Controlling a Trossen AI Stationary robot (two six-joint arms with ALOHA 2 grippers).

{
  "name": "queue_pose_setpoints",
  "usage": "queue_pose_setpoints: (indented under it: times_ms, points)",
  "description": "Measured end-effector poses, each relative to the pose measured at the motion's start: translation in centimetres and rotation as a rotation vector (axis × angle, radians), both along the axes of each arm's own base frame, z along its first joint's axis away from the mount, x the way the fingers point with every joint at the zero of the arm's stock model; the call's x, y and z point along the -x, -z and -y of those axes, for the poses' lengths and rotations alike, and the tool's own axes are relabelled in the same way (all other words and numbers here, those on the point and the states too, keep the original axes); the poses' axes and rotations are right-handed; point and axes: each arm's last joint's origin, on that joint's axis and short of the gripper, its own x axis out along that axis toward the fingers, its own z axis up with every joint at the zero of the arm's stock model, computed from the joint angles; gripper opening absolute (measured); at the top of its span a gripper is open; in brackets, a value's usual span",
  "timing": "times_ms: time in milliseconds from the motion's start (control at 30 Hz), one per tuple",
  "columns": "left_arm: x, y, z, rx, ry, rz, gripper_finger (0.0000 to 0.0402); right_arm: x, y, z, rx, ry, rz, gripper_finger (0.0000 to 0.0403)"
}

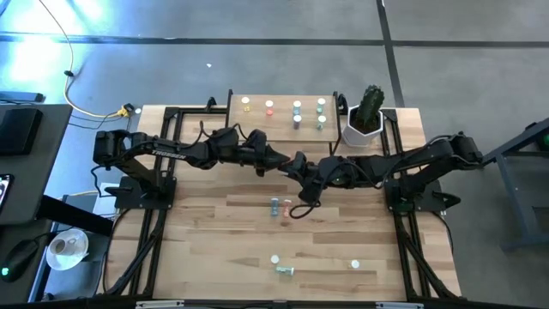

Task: Pick and place medicine bottles onto shelf by color
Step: Put the left pink pill bottle on the shelf aligned with the other pink pill bottle

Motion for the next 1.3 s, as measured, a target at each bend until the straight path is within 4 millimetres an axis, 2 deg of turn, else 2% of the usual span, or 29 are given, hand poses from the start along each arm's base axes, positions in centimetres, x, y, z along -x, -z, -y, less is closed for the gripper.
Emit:
queue_pose_setpoints:
  times_ms: [133,400,867,1300]
  points:
    - [0.00,0.03,0.01,0.001,0.001,-0.003,0.0092,-0.01,-0.04,0.00,-0.001,0.000,0.004,0.0158]
    - [0.00,0.04,0.01,0.001,0.001,-0.004,0.0092,-0.02,-0.04,0.00,-0.001,0.000,0.005,0.0107]
    - [0.00,0.01,-0.02,-0.127,-0.002,-0.002,0.0094,-0.01,-0.03,0.00,0.002,-0.002,0.003,0.0101]
    - [0.17,0.06,-0.58,-0.373,-0.007,-0.011,0.0170,-0.03,-0.04,-0.02,-0.037,0.010,0.014,0.0101]
